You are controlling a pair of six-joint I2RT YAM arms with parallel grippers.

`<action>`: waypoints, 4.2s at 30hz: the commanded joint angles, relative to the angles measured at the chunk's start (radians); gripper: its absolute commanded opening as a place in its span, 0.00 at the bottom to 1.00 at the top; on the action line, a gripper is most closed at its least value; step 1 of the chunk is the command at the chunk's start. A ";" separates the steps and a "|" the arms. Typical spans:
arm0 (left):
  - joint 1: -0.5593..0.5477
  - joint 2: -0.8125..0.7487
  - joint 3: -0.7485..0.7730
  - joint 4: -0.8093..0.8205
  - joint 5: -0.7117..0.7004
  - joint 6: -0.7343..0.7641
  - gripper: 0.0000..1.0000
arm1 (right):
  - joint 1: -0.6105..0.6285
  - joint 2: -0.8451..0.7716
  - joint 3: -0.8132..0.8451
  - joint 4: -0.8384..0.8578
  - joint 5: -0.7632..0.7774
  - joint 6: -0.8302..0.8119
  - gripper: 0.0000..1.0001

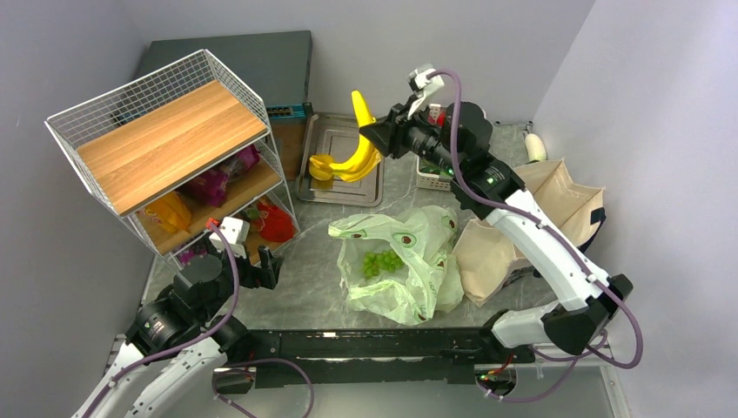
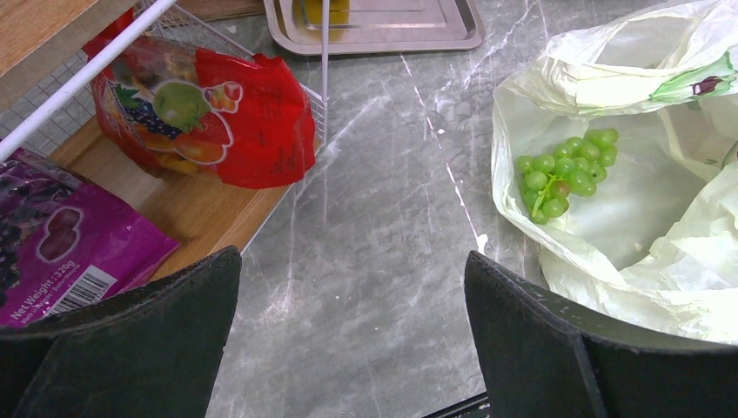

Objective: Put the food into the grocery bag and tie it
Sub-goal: Place the fake fruit in the grocery bag, then pick up the fake fruit from the tray.

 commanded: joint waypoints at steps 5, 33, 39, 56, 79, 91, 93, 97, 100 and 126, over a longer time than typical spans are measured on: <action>0.007 0.002 0.001 0.033 0.004 0.001 0.99 | 0.050 -0.093 -0.040 0.006 0.003 -0.077 0.00; 0.012 0.005 0.002 0.031 0.005 0.001 0.99 | 0.477 -0.030 -0.196 -0.195 0.229 -0.479 0.00; 0.012 0.000 0.001 0.031 0.004 -0.001 0.99 | 0.533 0.017 -0.230 -0.153 0.416 -0.559 0.00; 0.012 0.003 0.000 0.032 0.007 0.000 0.99 | 0.564 -0.036 -0.402 -0.214 0.643 -0.651 0.00; 0.012 0.017 0.000 0.037 0.019 0.005 0.99 | 0.561 -0.048 -0.430 -0.470 0.791 -0.471 0.59; 0.012 0.014 -0.001 0.036 0.016 0.003 0.99 | 0.562 -0.119 -0.289 -0.499 0.610 -0.447 0.72; 0.012 0.014 0.000 0.035 0.016 0.004 1.00 | 0.562 -0.146 -0.258 -0.485 0.548 -0.445 0.72; 0.012 0.014 0.000 0.036 0.017 0.004 0.99 | 0.562 -0.223 -0.234 -0.389 0.464 -0.446 0.73; 0.012 0.014 0.000 0.037 0.018 0.004 0.99 | 0.558 -0.266 -0.260 -0.245 0.545 -0.434 0.84; 0.012 -0.009 -0.001 0.037 0.019 0.006 0.99 | -0.017 0.321 0.245 -0.275 0.071 -0.073 0.93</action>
